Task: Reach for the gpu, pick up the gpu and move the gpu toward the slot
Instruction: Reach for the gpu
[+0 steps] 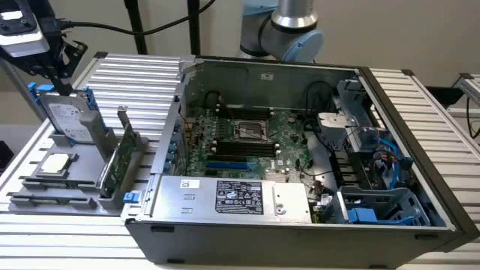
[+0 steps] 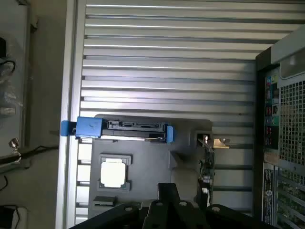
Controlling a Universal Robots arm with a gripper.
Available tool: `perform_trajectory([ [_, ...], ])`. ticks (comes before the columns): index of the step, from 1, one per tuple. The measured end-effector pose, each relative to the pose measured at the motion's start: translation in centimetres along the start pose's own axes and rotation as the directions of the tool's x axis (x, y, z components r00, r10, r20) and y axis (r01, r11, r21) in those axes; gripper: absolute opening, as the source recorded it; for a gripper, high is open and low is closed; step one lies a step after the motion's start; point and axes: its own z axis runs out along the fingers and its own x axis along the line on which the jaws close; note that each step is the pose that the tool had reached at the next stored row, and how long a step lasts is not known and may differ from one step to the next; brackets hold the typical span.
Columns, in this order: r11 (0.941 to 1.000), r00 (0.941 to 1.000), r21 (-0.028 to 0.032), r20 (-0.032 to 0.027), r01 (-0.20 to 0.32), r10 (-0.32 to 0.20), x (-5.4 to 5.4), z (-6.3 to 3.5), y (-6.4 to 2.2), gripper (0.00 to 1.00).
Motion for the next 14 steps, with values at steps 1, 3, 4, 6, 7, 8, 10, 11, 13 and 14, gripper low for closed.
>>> perform_trajectory([
  [1,1.0000,1.0000,0.0000,0.0000,0.000,0.000,0.00,0.00,0.00,0.11],
  [3,1.0000,1.0000,0.0000,0.0000,0.000,0.000,0.00,0.00,0.00,0.11],
  [4,1.0000,1.0000,0.0000,0.0000,0.000,0.000,0.00,0.00,0.00,0.11],
  [6,1.0000,1.0000,0.0000,0.0000,0.000,0.000,0.00,0.00,0.00,0.11],
  [7,1.0000,1.0000,0.0000,0.0000,0.000,0.000,0.00,0.00,0.00,0.11],
  [8,1.0000,1.0000,0.0000,0.0000,0.000,0.000,0.00,0.00,0.00,0.11],
  [10,1.0000,1.0000,0.0000,-0.0001,0.000,0.000,0.00,0.00,0.00,0.11],
  [11,1.0000,1.0000,0.0000,0.0000,0.000,0.000,0.00,0.00,0.00,0.11],
  [13,1.0000,1.0000,0.0001,-0.0001,0.000,0.000,-0.01,0.01,-0.01,0.11],
  [14,1.0000,1.0000,0.0001,-0.0002,0.000,0.000,-0.05,0.03,-0.05,0.11],
])
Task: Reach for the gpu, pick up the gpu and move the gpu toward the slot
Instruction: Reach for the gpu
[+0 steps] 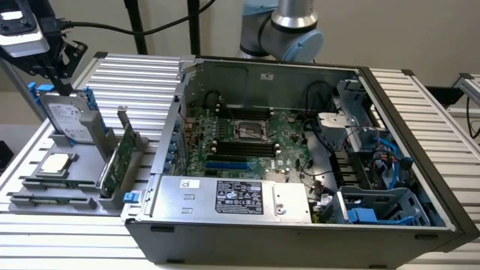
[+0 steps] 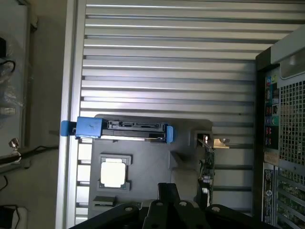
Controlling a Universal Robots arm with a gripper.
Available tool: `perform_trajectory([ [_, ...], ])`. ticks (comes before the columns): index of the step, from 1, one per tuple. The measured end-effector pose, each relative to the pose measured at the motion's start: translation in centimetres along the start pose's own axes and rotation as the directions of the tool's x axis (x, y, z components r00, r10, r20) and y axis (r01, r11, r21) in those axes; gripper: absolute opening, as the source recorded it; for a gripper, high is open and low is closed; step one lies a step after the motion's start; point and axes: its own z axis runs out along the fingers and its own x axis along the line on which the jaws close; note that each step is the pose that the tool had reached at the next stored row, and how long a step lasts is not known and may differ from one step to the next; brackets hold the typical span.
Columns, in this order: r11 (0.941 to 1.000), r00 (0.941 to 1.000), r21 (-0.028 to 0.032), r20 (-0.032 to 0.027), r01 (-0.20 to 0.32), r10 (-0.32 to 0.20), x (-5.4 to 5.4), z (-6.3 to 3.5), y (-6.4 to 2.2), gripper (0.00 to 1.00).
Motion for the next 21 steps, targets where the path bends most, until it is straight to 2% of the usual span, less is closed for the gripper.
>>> perform_trajectory([
  [12,1.0000,1.0000,0.0005,0.0003,0.000,0.000,-2.7,0.56,-2.14,0.11],
  [21,1.0000,1.0000,0.0047,0.0081,0.000,0.000,-4.9,1.61,-3.32,0.11],
])
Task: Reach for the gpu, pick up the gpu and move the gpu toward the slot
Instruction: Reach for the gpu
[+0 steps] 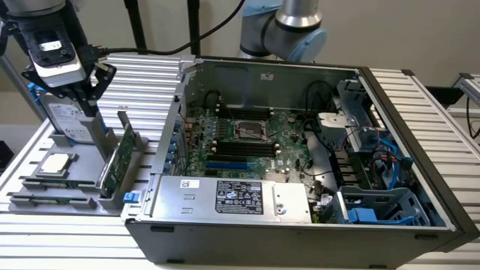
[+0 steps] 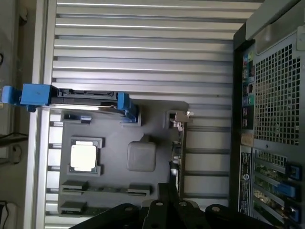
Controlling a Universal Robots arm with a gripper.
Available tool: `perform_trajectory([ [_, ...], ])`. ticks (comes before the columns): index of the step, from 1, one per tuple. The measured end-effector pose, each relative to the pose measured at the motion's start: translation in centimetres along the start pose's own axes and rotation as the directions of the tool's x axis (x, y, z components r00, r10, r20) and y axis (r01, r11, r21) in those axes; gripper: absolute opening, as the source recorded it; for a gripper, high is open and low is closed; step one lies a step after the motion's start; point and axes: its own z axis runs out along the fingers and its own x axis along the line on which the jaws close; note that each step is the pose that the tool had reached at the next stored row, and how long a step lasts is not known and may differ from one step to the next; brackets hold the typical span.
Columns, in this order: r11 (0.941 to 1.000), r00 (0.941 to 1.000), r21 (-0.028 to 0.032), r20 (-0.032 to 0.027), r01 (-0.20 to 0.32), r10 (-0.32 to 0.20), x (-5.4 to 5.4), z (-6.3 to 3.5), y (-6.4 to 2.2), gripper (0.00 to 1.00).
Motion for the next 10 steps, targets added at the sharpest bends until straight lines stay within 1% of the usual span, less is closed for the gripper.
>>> perform_trajectory([
  [4,1.0000,1.0000,0.0027,0.0043,0.000,0.000,-0.83,0.47,-0.40,0.11],
  [6,1.0000,1.0000,0.0037,0.0045,0.000,0.000,-1.15,0.58,-0.50,0.11],
  [10,1.0000,1.0000,0.0030,0.0040,0.000,0.000,-1.17,0.59,-0.51,0.11],
])
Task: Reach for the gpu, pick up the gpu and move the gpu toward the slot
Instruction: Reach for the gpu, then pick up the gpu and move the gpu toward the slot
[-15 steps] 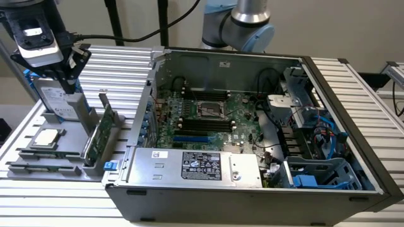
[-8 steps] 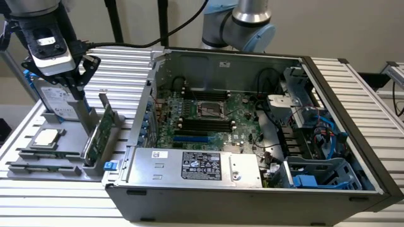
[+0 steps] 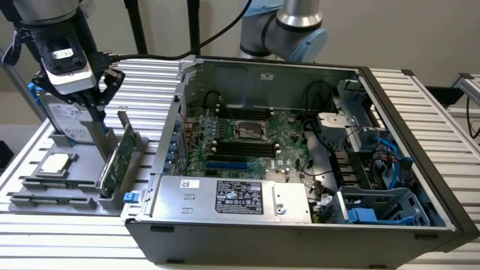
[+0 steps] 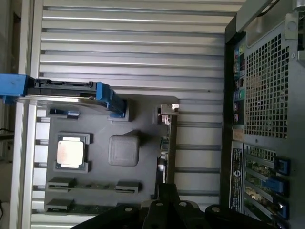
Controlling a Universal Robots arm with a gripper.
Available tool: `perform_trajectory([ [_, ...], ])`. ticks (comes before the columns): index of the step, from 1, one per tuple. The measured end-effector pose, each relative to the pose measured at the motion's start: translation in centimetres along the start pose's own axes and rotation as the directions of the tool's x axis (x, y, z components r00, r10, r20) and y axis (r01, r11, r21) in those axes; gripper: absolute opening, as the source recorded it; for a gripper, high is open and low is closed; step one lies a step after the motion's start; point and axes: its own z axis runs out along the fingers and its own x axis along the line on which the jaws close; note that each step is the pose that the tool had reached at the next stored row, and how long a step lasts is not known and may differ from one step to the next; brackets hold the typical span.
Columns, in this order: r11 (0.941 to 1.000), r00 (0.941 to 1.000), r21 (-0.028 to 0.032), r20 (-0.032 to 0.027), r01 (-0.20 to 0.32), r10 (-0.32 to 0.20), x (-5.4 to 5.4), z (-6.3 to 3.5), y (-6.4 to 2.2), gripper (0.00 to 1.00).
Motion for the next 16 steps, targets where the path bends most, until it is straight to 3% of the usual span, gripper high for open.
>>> perform_trajectory([
  [16,1.0000,1.0000,0.0001,0.0007,0.000,0.000,0.32,0.07,0.00,0.12],
])
